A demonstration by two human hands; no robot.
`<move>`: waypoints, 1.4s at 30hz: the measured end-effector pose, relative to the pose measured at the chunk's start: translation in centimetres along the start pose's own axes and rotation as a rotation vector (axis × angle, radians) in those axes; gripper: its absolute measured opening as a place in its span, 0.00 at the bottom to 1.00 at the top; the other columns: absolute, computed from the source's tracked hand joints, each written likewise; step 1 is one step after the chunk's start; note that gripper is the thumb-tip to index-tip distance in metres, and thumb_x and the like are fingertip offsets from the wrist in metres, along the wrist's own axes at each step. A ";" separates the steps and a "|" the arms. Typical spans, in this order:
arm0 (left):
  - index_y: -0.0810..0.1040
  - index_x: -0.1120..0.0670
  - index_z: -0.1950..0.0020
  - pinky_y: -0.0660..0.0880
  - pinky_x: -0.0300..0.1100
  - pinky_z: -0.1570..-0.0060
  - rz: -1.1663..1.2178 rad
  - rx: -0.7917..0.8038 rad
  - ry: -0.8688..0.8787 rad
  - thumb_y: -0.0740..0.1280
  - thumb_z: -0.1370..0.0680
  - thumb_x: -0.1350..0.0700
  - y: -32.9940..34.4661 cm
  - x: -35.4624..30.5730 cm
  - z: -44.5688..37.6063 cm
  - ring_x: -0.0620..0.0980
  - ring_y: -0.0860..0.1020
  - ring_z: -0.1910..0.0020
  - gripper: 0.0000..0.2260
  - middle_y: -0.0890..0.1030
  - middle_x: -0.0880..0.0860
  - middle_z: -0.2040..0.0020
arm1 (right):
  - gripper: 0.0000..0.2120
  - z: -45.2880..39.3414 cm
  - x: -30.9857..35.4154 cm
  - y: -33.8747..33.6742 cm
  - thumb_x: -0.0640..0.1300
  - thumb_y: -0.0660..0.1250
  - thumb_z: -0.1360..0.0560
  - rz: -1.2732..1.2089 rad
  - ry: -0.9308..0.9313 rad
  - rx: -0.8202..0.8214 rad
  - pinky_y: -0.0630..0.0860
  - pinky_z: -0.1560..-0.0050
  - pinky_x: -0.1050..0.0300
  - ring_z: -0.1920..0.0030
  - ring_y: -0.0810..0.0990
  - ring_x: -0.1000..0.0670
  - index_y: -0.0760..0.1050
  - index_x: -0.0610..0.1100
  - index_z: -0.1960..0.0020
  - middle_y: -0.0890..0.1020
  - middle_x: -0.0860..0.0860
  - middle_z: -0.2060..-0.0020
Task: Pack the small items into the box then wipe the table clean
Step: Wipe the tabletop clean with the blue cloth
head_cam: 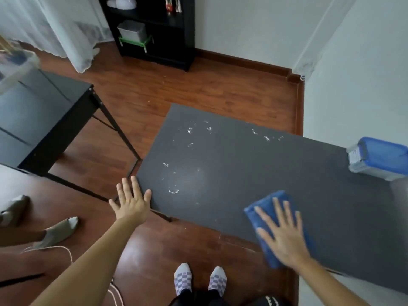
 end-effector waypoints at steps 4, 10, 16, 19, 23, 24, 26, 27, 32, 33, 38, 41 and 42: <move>0.35 0.49 0.23 0.40 0.64 0.27 0.010 -0.033 0.030 0.42 0.20 0.38 -0.2 -0.3 0.3 0.53 0.35 0.22 0.31 0.36 0.52 0.21 | 0.30 -5.3 -5.5 -2.0 0.72 0.37 0.26 -0.107 0.386 0.019 0.48 0.27 0.28 0.22 0.44 0.34 0.41 0.68 0.25 0.46 0.43 0.20; 0.34 0.47 0.23 0.39 0.65 0.27 0.031 -0.025 0.051 0.41 0.20 0.38 -0.1 -0.3 0.2 0.53 0.33 0.23 0.29 0.34 0.51 0.21 | 0.28 -15.2 13.1 -3.4 0.65 0.53 0.22 -0.083 0.167 -0.114 0.46 0.29 0.25 0.23 0.47 0.31 0.51 0.64 0.24 0.50 0.38 0.21; 0.32 0.46 0.24 0.38 0.65 0.28 0.038 0.047 0.058 0.41 0.20 0.39 0.2 -0.1 0.3 0.52 0.32 0.23 0.29 0.32 0.52 0.22 | 0.27 -6.0 22.0 0.4 0.65 0.47 0.20 0.060 -0.334 -0.074 0.54 0.29 0.27 0.22 0.51 0.36 0.49 0.64 0.23 0.53 0.44 0.20; 0.30 0.46 0.25 0.37 0.64 0.28 0.050 0.048 0.068 0.40 0.20 0.39 0.3 -0.2 0.3 0.53 0.31 0.24 0.28 0.31 0.52 0.22 | 0.26 -3.2 14.4 0.5 0.66 0.45 0.21 0.096 -0.300 -0.016 0.57 0.30 0.28 0.21 0.50 0.37 0.51 0.64 0.23 0.52 0.46 0.20; 0.30 0.46 0.25 0.37 0.64 0.28 0.054 0.016 0.079 0.39 0.20 0.39 0.3 -0.3 0.2 0.53 0.31 0.24 0.28 0.31 0.52 0.22 | 0.29 -6.8 8.4 -1.7 0.68 0.40 0.24 0.016 0.058 0.033 0.52 0.29 0.26 0.22 0.47 0.33 0.44 0.65 0.24 0.49 0.41 0.20; 0.29 0.46 0.25 0.37 0.64 0.28 0.051 0.007 0.081 0.38 0.20 0.39 0.2 -0.3 0.2 0.54 0.31 0.24 0.28 0.31 0.52 0.22 | 0.29 -8.6 8.8 -2.3 0.69 0.39 0.24 0.006 0.134 0.020 0.51 0.29 0.26 0.23 0.45 0.32 0.40 0.66 0.24 0.47 0.40 0.21; 0.29 0.46 0.25 0.37 0.64 0.28 0.042 -0.007 0.083 0.38 0.20 0.39 0.3 -0.2 0.1 0.54 0.31 0.24 0.28 0.31 0.53 0.22 | 0.29 -12.5 11.8 -3.2 0.67 0.45 0.23 -0.037 0.215 -0.015 0.49 0.30 0.24 0.23 0.43 0.30 0.39 0.67 0.25 0.45 0.37 0.22; 0.29 0.46 0.25 0.37 0.64 0.28 0.042 -0.012 0.084 0.38 0.20 0.39 0.4 -0.1 0.1 0.54 0.31 0.24 0.28 0.31 0.53 0.22 | 0.29 -14.5 14.0 -3.5 0.66 0.49 0.22 -0.057 0.209 -0.030 0.48 0.30 0.23 0.24 0.43 0.29 0.41 0.67 0.25 0.45 0.36 0.22; 0.31 0.45 0.24 0.36 0.64 0.29 0.049 0.000 0.094 0.39 0.19 0.40 0.7 0.1 0.0 0.53 0.31 0.24 0.27 0.31 0.52 0.22 | 0.28 -17.2 25.7 -2.7 0.63 0.51 0.22 -0.008 -0.083 -0.055 0.44 0.31 0.22 0.24 0.42 0.29 0.44 0.70 0.25 0.44 0.37 0.22; 0.31 0.45 0.24 0.36 0.64 0.28 0.050 0.004 0.093 0.39 0.19 0.40 0.7 0.2 0.0 0.53 0.31 0.24 0.27 0.31 0.52 0.22 | 0.27 -15.9 26.9 -2.4 0.63 0.51 0.22 0.017 -0.166 -0.074 0.46 0.30 0.22 0.24 0.44 0.29 0.46 0.69 0.25 0.46 0.37 0.21; 0.29 0.45 0.25 0.37 0.64 0.28 0.048 0.025 0.096 0.39 0.19 0.40 0.4 0.0 0.3 0.53 0.30 0.24 0.27 0.31 0.52 0.23 | 0.25 -5.9 22.2 0.1 0.64 0.47 0.20 0.103 -0.438 -0.068 0.55 0.31 0.25 0.22 0.50 0.34 0.49 0.67 0.24 0.52 0.43 0.21; 0.28 0.45 0.26 0.37 0.64 0.28 0.056 0.024 0.099 0.39 0.19 0.40 0.4 -0.2 0.2 0.53 0.30 0.24 0.27 0.30 0.52 0.23 | 0.26 -4.0 13.2 -0.1 0.67 0.43 0.21 0.094 -0.291 -0.013 0.56 0.30 0.26 0.22 0.47 0.35 0.49 0.67 0.24 0.49 0.45 0.20; 0.28 0.45 0.25 0.37 0.64 0.28 0.059 0.018 0.101 0.39 0.19 0.40 0.4 -0.2 0.3 0.53 0.30 0.24 0.27 0.30 0.52 0.23 | 0.27 -4.6 10.8 -0.6 0.68 0.41 0.22 0.074 -0.192 -0.001 0.54 0.29 0.26 0.22 0.46 0.35 0.47 0.68 0.24 0.48 0.45 0.20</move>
Point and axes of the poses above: each hand's wrist, its own z-axis away from the middle knuckle, its own y-axis out of the palm, x = y × z, the point moved 10 cm from there along -z, towards the middle knuckle
